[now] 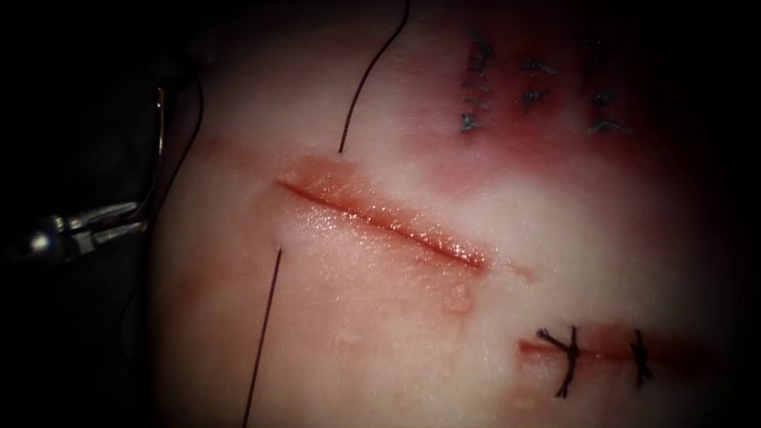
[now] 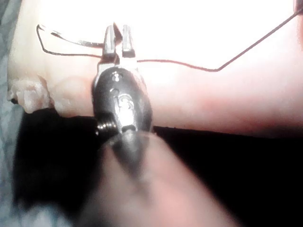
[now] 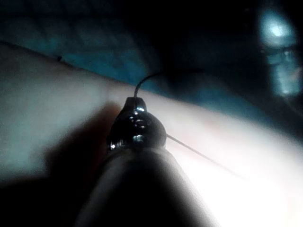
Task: Wound Closure
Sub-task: Use the right grasper to pull the suture through the skin.
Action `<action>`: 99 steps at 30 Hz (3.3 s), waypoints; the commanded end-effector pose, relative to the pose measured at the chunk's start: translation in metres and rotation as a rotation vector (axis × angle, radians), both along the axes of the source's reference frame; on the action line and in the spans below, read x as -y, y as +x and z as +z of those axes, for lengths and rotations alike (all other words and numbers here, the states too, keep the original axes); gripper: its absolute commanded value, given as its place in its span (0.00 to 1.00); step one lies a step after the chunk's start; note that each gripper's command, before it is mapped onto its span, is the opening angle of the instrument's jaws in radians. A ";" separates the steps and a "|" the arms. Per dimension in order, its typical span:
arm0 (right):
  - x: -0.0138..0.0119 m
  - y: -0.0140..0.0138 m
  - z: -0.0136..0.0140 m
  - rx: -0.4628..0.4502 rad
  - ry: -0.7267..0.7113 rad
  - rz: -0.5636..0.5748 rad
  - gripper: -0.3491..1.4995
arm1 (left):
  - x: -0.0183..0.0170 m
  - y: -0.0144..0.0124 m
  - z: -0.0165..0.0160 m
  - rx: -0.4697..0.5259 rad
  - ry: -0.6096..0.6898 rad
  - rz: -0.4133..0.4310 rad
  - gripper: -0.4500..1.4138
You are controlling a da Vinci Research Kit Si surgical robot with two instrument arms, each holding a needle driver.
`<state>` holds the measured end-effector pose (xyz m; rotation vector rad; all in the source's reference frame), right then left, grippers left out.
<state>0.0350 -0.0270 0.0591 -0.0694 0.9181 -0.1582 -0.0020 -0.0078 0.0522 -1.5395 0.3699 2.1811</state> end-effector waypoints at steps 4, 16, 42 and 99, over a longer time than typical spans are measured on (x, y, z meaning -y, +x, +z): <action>0.0012 0.0025 -0.0002 -0.057 0.049 -0.001 0.00 | -0.0008 -0.0004 0.0007 -0.001 0.000 0.001 0.05; -0.0112 -0.0035 -0.0023 -0.171 0.008 0.224 0.91 | -0.0017 0.0000 0.0011 -0.005 0.004 -0.001 0.05; -0.0199 -0.0042 0.0093 -0.079 0.026 0.157 0.79 | -0.0011 0.0000 0.0010 -0.011 0.007 -0.001 0.05; -0.0139 -0.0082 -0.0035 -0.197 0.010 0.128 0.91 | -0.0013 -0.0007 0.0009 0.005 0.011 0.002 0.05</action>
